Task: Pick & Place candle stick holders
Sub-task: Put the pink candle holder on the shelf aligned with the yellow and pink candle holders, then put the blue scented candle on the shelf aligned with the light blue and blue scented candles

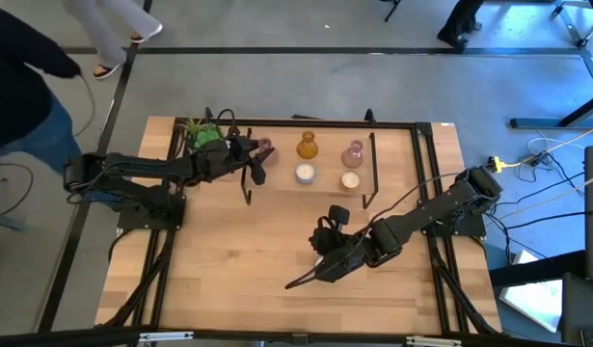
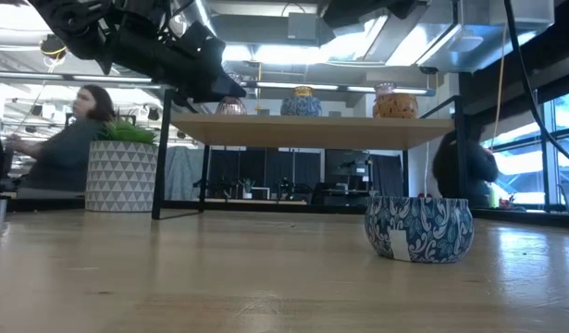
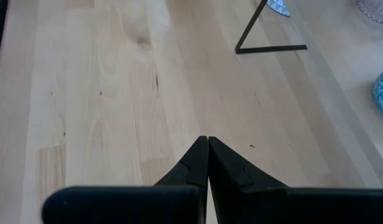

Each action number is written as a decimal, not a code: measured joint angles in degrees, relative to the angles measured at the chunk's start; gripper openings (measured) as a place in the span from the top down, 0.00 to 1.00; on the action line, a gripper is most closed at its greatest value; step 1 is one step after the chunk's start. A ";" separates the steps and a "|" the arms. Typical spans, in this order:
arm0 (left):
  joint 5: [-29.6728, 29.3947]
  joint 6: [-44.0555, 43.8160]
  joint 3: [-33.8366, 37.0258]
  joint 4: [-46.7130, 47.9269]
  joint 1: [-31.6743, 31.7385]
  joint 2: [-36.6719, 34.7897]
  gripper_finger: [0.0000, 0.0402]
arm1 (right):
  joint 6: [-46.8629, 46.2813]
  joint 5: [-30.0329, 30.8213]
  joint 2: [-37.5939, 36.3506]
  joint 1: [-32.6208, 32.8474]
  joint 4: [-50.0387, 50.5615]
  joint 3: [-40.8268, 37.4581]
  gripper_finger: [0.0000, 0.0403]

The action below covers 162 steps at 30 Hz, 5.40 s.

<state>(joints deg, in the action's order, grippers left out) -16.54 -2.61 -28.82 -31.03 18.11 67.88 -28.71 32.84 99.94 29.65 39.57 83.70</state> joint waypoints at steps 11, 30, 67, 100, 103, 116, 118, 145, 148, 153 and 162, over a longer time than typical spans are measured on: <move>-0.07 0.27 -0.07 -0.88 0.00 0.02 0.51 | 0.02 0.11 0.00 0.02 0.06 0.00 0.98; 1.01 2.79 -0.09 12.50 -1.25 -10.32 0.51 | -0.51 0.05 0.00 0.13 0.66 0.00 0.98; 4.99 -1.35 -0.07 22.52 -6.71 -9.70 0.99 | -1.09 -0.04 0.02 0.13 0.46 0.00 0.97; 4.71 3.86 -12.90 37.80 -5.92 -4.83 1.00 | -1.07 0.00 0.07 0.11 0.01 0.00 0.97; 4.21 3.90 -12.87 38.93 -4.60 -4.81 1.00 | -1.07 0.00 0.07 0.13 -0.18 0.00 0.97; 4.68 5.92 -12.89 39.06 0.04 -4.50 1.00 | -1.07 0.00 0.07 0.12 -0.38 0.00 0.98; 4.77 5.95 -12.89 39.04 0.59 -4.50 1.00 | -1.07 0.00 0.07 0.11 -0.38 0.00 0.98; 4.22 6.64 -12.96 35.89 -0.70 -2.02 1.00 | -0.46 -0.55 1.51 -0.63 -0.96 0.01 0.98; 4.03 6.95 -12.96 34.70 -0.70 -1.29 1.00 | -0.46 -0.55 1.51 -0.63 -0.80 0.02 0.98; 4.02 6.91 -12.96 34.78 -0.73 -1.74 1.00 | -0.46 -0.55 1.51 -0.63 -0.76 0.00 0.98; 6.53 1.83 -12.96 41.76 -11.17 -10.71 1.00 | 1.05 -3.97 1.46 1.18 -1.01 0.02 0.98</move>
<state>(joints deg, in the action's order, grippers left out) -10.00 -0.78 -41.78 10.73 6.94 57.17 -27.66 28.87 101.41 30.83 38.56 83.72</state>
